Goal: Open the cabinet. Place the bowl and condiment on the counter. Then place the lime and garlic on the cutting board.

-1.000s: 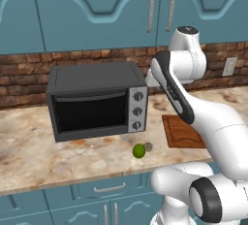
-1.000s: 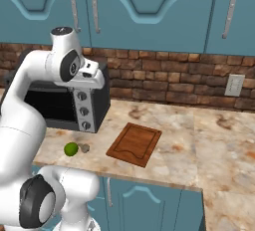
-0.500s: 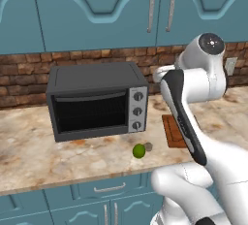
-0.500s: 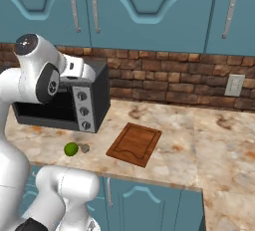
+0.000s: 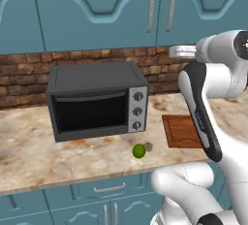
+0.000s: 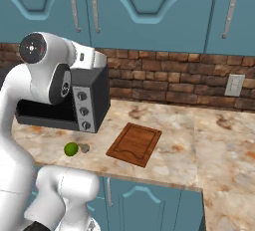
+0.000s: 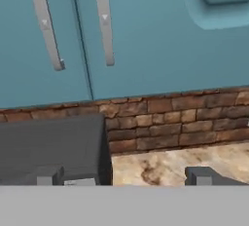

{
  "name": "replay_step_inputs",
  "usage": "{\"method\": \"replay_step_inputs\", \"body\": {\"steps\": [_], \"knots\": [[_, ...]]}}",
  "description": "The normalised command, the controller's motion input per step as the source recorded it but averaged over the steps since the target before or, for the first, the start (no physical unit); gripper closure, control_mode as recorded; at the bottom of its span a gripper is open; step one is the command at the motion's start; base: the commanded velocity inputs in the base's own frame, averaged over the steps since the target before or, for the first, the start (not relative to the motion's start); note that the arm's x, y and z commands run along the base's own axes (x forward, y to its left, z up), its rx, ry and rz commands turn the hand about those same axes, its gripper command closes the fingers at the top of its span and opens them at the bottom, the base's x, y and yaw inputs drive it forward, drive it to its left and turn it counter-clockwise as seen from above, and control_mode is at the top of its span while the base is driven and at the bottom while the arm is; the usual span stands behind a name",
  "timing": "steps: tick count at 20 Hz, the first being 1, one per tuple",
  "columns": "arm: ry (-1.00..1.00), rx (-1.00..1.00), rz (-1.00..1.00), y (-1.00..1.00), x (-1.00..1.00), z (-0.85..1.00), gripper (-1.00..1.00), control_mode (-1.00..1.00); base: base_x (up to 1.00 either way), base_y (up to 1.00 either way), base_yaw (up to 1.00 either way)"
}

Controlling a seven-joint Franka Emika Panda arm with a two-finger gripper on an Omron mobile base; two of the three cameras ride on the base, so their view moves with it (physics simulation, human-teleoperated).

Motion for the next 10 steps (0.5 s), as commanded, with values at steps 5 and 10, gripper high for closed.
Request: {"method": "replay_step_inputs", "body": {"steps": [5,10], "knots": [[-0.02,0.17,0.00,-0.22,0.37,0.51,-1.00,-1.00,0.00,0.00,0.00],[0.00,0.03,-0.01,0.02,0.46,0.40,-1.00,-1.00,0.00,0.00,0.00]]}}
